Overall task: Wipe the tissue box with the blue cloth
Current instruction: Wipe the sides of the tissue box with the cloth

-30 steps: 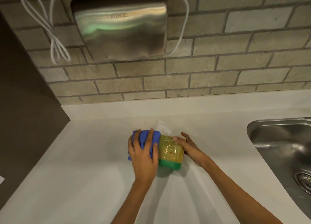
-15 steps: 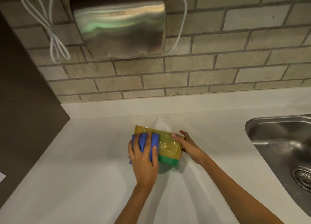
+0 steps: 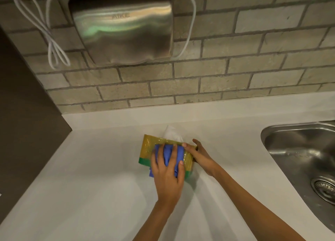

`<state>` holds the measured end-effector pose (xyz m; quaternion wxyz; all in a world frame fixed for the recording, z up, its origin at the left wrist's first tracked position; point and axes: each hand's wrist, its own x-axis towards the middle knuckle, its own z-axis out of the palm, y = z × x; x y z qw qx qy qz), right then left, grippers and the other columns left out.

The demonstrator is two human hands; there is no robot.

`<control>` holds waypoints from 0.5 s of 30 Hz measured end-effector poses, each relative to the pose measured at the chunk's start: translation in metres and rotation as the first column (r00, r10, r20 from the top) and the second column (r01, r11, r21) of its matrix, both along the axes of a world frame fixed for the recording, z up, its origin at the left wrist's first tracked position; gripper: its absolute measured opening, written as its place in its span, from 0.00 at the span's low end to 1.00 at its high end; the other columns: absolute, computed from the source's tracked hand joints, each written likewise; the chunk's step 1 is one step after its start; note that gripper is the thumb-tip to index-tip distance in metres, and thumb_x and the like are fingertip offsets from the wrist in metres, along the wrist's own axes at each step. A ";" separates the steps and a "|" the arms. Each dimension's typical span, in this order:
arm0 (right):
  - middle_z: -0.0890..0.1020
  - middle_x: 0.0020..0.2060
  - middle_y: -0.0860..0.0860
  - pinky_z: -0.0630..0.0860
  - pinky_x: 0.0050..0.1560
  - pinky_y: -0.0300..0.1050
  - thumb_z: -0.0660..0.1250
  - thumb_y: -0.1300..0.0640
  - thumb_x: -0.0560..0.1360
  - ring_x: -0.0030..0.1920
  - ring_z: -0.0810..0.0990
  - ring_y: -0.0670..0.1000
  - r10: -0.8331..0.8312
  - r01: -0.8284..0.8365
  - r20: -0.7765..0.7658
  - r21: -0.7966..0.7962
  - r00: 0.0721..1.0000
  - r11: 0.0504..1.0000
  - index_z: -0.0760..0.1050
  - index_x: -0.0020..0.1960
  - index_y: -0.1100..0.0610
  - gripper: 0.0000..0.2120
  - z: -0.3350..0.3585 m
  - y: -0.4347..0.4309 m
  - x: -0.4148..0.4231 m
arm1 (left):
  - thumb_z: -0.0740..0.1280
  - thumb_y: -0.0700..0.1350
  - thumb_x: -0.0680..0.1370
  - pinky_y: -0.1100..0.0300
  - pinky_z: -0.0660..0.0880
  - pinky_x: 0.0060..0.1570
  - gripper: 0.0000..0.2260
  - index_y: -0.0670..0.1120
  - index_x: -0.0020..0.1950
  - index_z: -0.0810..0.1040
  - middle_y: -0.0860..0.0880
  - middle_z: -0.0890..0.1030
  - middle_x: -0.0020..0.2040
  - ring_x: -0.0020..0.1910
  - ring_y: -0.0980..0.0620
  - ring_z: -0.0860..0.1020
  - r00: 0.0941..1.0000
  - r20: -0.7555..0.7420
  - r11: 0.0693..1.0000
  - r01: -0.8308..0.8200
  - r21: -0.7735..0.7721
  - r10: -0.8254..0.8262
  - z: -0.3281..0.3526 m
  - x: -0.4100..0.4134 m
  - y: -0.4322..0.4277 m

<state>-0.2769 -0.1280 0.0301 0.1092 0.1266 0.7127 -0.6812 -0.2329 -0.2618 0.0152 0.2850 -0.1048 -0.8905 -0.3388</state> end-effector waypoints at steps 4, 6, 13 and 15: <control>0.67 0.70 0.58 0.67 0.69 0.51 0.67 0.30 0.53 0.67 0.70 0.55 -0.005 0.005 -0.002 0.014 1.000 1.000 0.48 0.75 0.52 0.59 0.001 0.001 0.005 | 0.54 0.56 0.79 0.45 0.65 0.66 0.20 0.53 0.69 0.67 0.44 0.65 0.71 0.70 0.40 0.62 0.972 -0.143 0.950 0.140 -0.278 -0.185 -0.023 0.003 -0.010; 0.67 0.70 0.58 0.68 0.69 0.51 0.68 0.30 0.51 0.67 0.71 0.55 -0.020 0.020 -0.007 0.005 1.000 1.000 0.49 0.75 0.52 0.60 0.002 -0.001 0.004 | 0.55 0.56 0.78 0.46 0.64 0.67 0.21 0.52 0.70 0.67 0.41 0.67 0.71 0.70 0.40 0.63 0.976 -0.156 0.956 0.107 -0.272 -0.153 -0.024 -0.003 -0.015; 0.60 0.72 0.53 0.69 0.64 0.46 0.75 0.39 0.60 0.70 0.65 0.55 -0.091 0.104 -0.098 0.141 0.991 0.985 0.44 0.76 0.52 0.57 0.003 -0.022 0.002 | 0.60 0.47 0.78 0.46 0.64 0.67 0.22 0.43 0.72 0.66 0.35 0.66 0.70 0.68 0.35 0.65 0.959 0.234 0.856 -0.255 0.450 0.162 -0.002 -0.012 0.001; 0.58 0.72 0.53 0.68 0.63 0.44 0.74 0.39 0.61 0.71 0.64 0.55 -0.113 0.129 -0.109 0.149 0.988 0.980 0.41 0.76 0.51 0.57 0.003 -0.027 0.004 | 0.60 0.45 0.79 0.45 0.61 0.69 0.21 0.41 0.72 0.66 0.35 0.64 0.71 0.69 0.35 0.62 0.930 0.299 0.839 -0.331 0.432 0.213 0.005 -0.015 0.008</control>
